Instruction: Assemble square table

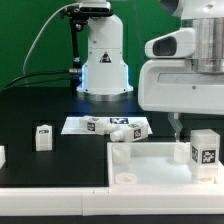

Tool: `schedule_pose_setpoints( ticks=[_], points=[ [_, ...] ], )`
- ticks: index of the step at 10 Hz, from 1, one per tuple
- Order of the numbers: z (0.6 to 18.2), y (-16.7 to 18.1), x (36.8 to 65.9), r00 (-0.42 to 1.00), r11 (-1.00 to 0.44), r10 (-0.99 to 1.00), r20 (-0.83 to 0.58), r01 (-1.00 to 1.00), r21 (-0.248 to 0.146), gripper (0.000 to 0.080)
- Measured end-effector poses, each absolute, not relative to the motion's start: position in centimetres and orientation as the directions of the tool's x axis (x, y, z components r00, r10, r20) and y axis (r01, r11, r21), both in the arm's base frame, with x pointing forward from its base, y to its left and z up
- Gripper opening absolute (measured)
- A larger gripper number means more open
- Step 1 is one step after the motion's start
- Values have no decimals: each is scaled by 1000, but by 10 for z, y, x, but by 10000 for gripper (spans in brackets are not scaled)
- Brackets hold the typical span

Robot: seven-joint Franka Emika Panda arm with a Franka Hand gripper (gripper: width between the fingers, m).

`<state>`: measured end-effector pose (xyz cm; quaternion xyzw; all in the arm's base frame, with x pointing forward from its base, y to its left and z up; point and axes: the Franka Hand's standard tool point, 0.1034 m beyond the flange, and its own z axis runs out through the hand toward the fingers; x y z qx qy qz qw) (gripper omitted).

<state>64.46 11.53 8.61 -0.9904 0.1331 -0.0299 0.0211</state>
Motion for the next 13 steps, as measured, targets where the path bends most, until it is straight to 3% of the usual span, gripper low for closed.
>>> schedule_pose_setpoints(
  ticks=[1,4,5,6,7,11,13],
  points=[
    [86,114,648,993,-996,-80,89,-77,-36,649],
    [83,113,646,993,-997,-69,94,-66,-35,599],
    [83,112,646,993,-997,-69,94,-66,-34,421],
    [83,113,646,984,-987,-155,90,-151,-45,421],
    [83,112,646,968,-971,-236,86,-233,-51,284],
    [82,108,646,791,-794,-608,67,-604,-71,284],
    [81,105,644,540,-540,-841,27,-836,-99,284]
  ],
)
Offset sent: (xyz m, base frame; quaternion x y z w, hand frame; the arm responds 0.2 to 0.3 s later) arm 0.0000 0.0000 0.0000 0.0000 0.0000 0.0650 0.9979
